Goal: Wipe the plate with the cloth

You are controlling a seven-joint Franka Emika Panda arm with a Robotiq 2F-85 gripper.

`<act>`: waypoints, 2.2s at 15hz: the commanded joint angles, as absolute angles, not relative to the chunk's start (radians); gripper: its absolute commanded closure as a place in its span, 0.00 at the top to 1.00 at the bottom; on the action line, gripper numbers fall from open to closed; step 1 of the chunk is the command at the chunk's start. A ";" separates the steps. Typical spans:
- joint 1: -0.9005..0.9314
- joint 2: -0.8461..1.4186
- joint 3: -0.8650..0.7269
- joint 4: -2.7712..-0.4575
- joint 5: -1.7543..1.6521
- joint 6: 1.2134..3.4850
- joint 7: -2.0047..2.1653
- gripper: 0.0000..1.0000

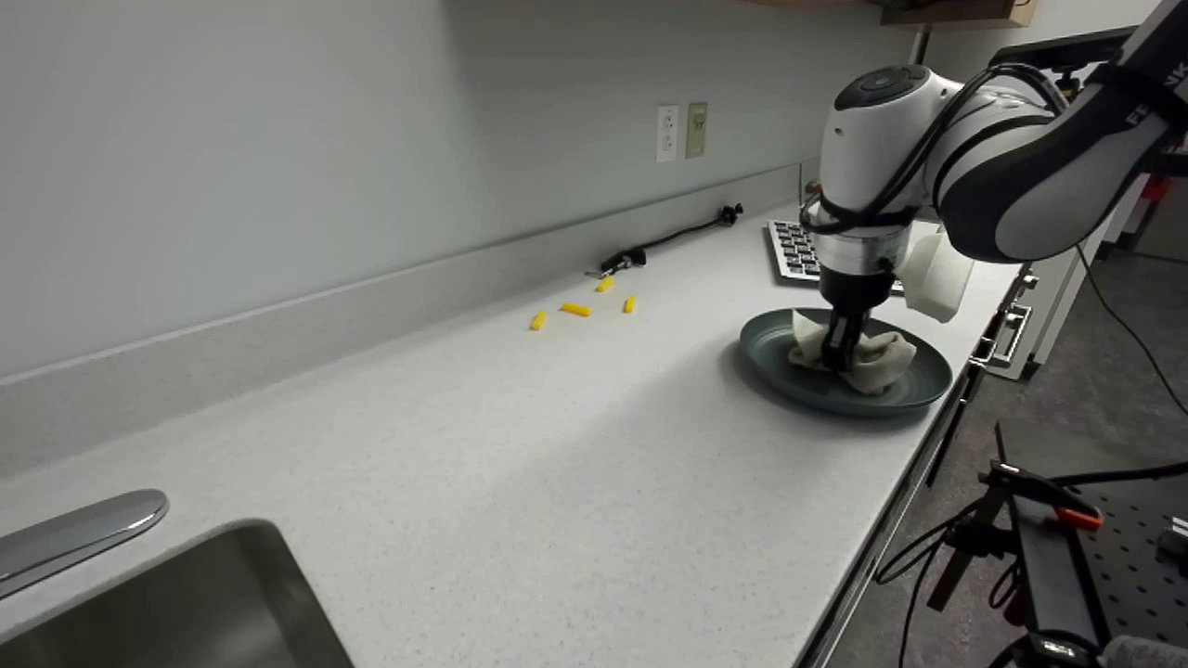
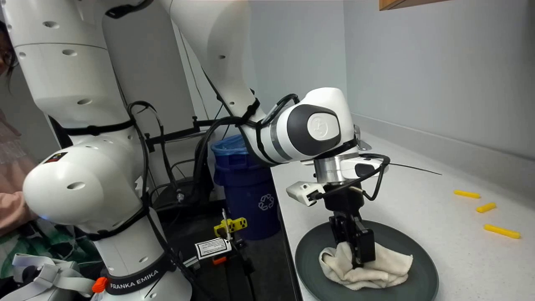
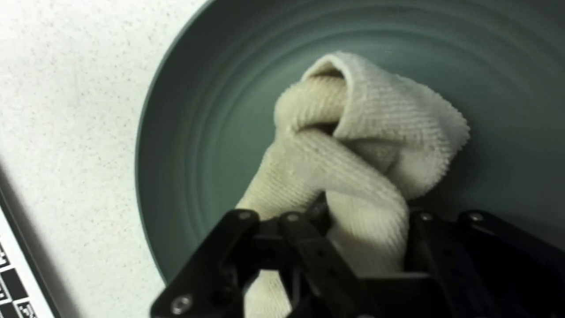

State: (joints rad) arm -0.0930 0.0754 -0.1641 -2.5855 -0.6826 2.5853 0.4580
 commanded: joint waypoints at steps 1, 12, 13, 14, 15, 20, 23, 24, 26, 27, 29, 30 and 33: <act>-0.090 0.112 -0.132 -2.559 -0.494 2.673 0.371 0.04; -0.053 0.192 0.012 -2.431 -0.014 2.786 0.048 0.04; -0.049 0.202 0.027 -2.412 0.009 2.784 0.025 0.04; -0.045 0.210 0.042 -2.395 0.032 2.782 0.005 0.04; -0.041 0.219 0.057 -2.376 0.050 2.781 -0.015 0.04; -0.020 0.244 0.092 -2.320 0.058 2.782 -0.071 0.04; -0.025 0.237 0.060 -2.328 0.023 2.779 -0.071 0.04; -0.023 0.231 0.037 -2.336 -0.007 2.781 -0.059 0.04; 0.001 0.220 -0.060 -2.356 -0.167 2.791 0.014 0.04; 0.015 0.218 -0.114 -2.359 -0.268 2.794 0.061 0.04; 0.030 0.217 -0.200 -2.362 -0.426 2.785 0.144 0.04; 0.031 0.215 -0.225 -2.366 -0.476 2.777 0.172 0.04; 0.016 0.200 -0.235 -2.400 -0.519 2.757 0.196 0.04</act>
